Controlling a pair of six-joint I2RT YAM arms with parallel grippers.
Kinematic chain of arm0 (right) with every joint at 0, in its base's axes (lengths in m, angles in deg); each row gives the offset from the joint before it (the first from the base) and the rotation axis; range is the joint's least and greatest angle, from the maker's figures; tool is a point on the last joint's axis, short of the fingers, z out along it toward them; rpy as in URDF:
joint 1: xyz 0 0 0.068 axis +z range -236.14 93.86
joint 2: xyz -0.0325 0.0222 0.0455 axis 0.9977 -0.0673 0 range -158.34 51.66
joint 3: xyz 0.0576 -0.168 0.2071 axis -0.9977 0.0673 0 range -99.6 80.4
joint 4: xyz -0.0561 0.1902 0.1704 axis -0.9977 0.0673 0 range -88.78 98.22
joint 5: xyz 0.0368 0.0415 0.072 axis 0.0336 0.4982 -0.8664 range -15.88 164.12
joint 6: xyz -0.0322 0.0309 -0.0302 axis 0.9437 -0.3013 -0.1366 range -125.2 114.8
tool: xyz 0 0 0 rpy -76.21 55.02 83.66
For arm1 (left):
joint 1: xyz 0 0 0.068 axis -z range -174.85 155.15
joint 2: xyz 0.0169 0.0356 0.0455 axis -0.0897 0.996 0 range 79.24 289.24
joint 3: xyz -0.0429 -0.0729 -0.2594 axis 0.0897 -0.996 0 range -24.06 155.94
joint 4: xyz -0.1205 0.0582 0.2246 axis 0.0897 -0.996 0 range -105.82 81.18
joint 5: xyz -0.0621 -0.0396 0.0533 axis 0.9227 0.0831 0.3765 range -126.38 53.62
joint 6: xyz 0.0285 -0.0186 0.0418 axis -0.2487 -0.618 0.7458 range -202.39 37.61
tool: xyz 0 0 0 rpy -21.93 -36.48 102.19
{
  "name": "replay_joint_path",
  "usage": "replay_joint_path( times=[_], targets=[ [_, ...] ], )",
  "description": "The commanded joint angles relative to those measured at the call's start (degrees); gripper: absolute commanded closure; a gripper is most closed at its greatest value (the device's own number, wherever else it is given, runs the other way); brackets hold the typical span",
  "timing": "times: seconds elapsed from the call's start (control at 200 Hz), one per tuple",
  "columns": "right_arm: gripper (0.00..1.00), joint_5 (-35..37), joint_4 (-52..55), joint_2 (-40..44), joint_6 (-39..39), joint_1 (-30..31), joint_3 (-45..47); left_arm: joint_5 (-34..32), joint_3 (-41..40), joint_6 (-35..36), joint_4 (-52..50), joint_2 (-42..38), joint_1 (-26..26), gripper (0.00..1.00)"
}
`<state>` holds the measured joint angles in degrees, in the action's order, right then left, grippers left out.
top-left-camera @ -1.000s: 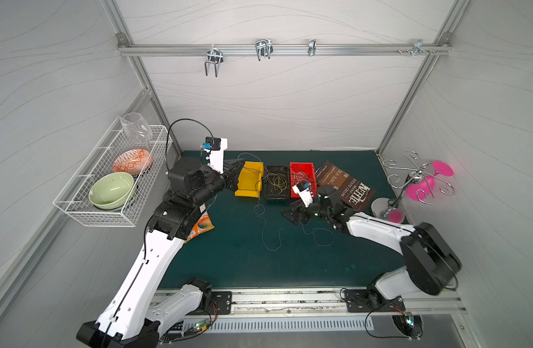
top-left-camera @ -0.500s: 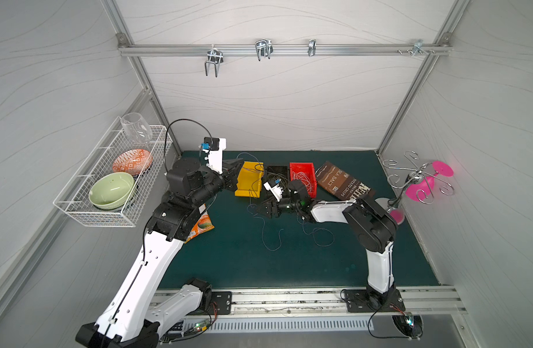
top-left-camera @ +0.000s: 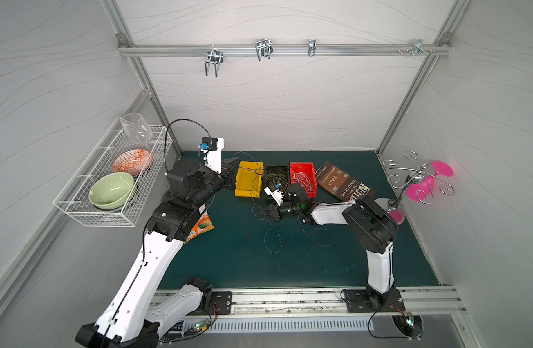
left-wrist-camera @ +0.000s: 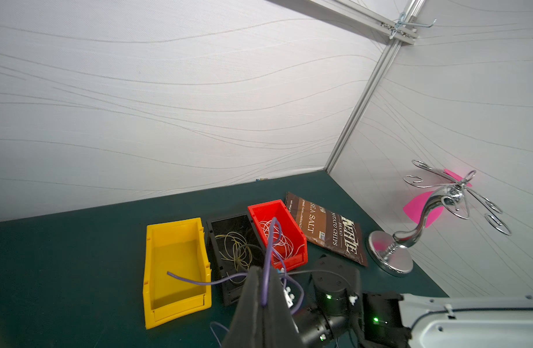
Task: Untangle and sort cables by color
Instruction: Untie the cable.
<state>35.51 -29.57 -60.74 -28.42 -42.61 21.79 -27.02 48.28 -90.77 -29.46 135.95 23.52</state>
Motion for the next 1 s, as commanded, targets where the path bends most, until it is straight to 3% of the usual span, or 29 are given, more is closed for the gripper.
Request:
replay_joint_path(
  times=[0.0,0.2,0.42,0.6,0.735,0.885,0.995],
  targets=[
    [1.00,2.36,4.19,6.44,2.65,-2.83,5.14,-6.64,3.65,3.41,-0.11,-0.39,-0.35,1.00],
    [1.00,8.21,12.26,17.18,5.90,-9.32,15.56,-14.51,3.97,6.63,-2.27,-0.71,-0.44,1.00],
    [1.00,15.64,24.79,22.70,10.53,-14.21,16.97,-21.22,4.79,9.50,-4.23,-1.07,-0.44,1.00],
    [1.00,19.65,28.45,27.81,10.07,-18.94,18.92,-31.20,5.89,14.18,-5.49,-1.32,-0.44,1.00],
    [1.00,20.31,30.37,29.07,10.87,-19.47,18.22,-29.76,5.97,15.19,-4.91,-1.75,-0.44,1.00],
    [1.00,23.36,31.60,31.26,8.95,-21.11,18.44,-34.06,7.02,17.44,-5.12,-1.99,-0.44,1.00],
    [1.00,24.01,32.23,32.27,8.11,-21.43,18.43,-33.27,6.95,17.50,-5.00,-2.58,-0.49,1.00]
  ],
)
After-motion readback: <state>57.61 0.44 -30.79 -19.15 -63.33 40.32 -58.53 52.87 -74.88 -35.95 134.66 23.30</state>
